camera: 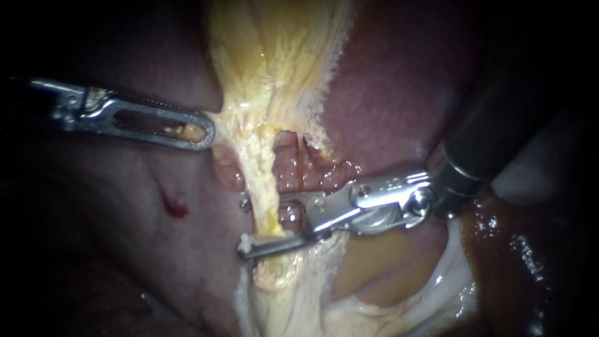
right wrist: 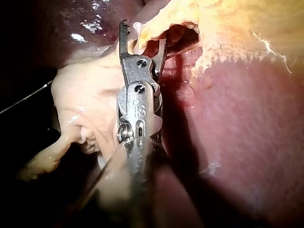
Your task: Going back first clip left tube
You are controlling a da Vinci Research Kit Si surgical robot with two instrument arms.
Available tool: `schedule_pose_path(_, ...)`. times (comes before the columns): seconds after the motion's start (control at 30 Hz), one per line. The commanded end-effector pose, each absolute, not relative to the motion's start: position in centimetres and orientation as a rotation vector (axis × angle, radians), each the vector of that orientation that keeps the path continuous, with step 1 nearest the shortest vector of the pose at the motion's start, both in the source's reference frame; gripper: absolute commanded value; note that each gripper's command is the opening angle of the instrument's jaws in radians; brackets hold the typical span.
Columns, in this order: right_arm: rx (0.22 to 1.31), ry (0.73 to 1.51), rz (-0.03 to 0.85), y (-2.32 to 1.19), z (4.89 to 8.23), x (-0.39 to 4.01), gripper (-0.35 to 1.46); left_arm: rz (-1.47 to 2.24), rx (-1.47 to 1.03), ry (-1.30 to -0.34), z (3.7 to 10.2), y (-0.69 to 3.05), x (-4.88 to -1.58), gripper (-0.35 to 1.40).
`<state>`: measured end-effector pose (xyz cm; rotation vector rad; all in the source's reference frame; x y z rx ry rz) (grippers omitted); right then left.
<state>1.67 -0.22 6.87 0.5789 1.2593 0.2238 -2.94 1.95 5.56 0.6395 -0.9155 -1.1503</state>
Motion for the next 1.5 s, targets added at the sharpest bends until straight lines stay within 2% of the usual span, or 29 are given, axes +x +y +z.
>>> schedule_pose_path(0.03,0.578,1.262,0.217,-0.2,6.82,1.58,0.5,-1.149,0.64,-0.916,5.55,1.95,-2.94,-0.35)
schedule_pose_path(0.37,0.553,1.281,0.191,0.12,6.45,0.8,0.5,-1.149,0.639,-0.916,5.56,1.95,-2.94,-0.35)
schedule_pose_path(0.57,0.544,1.284,0.192,0.27,6.29,0.49,0.5,-1.148,0.642,-0.916,5.56,1.95,-2.94,-0.35)
schedule_pose_path(0.93,0.543,1.287,0.185,0.35,6.25,0.35,0.5,-1.146,0.642,-0.917,5.58,1.92,-2.96,-0.35)
schedule_pose_path(1.5,0.534,1.283,0.201,0.39,6.2,0.23,0.5,-1.126,0.643,-0.918,6.08,1.83,-3.36,-0.35)
